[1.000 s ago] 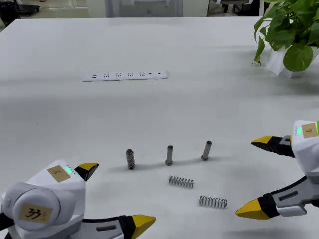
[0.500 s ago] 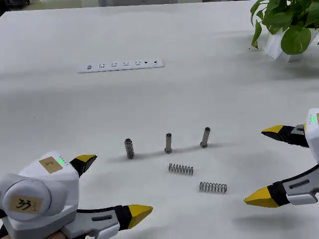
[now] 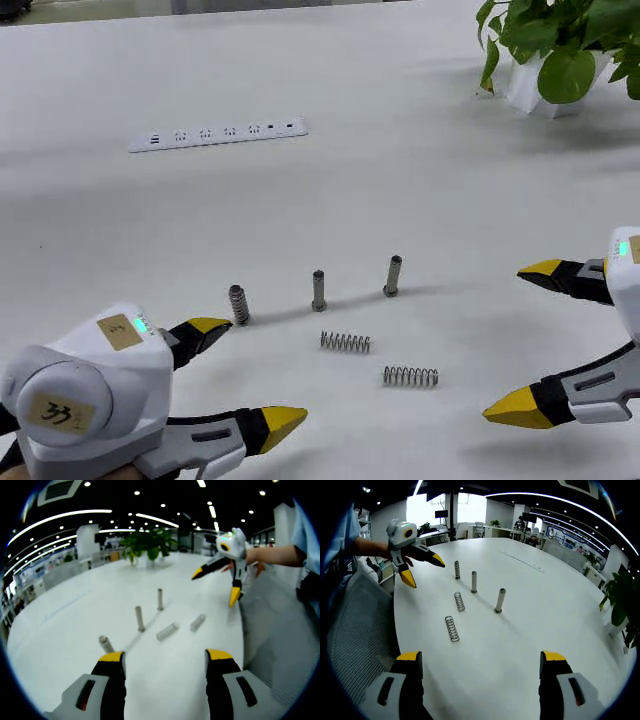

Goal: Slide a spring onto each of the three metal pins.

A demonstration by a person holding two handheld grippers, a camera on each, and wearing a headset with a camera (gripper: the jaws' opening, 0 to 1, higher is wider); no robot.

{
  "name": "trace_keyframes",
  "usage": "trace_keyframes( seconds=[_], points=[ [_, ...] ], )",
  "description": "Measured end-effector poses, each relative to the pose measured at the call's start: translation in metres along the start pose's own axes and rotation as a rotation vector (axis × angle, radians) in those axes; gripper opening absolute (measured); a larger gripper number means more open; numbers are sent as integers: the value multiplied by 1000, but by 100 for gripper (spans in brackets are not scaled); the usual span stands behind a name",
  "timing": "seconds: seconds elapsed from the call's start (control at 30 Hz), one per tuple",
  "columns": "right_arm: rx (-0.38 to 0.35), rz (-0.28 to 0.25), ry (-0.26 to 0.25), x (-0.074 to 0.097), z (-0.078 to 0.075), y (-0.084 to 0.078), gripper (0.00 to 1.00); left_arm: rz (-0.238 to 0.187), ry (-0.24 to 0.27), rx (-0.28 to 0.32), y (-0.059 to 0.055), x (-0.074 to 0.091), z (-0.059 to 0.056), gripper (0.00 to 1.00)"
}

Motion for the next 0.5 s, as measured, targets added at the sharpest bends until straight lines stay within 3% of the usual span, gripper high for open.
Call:
trace_keyframes(
  seconds=[0.1,0.27,0.5],
  points=[
    [-17,2,-4,3,2,-5,98,26,-34,-25,1,-15,2,57],
    [-46,-5,-19,9,4,-10,98,55,-45,-27,3,-38,7,54],
    [-69,-5,-28,14,7,-17,98,143,-76,-82,12,-60,12,48]
  ],
)
Point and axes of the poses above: the centre of the closed fingertips' face, and the gripper's own axes: x roughly backward along the fingers, z roughly to its left, y roughly out of its top, the point moved 10 cm from there along x, roughly backward along the fingers, and after that the axes turned 11 degrees about -y, right-handed, at the moved point
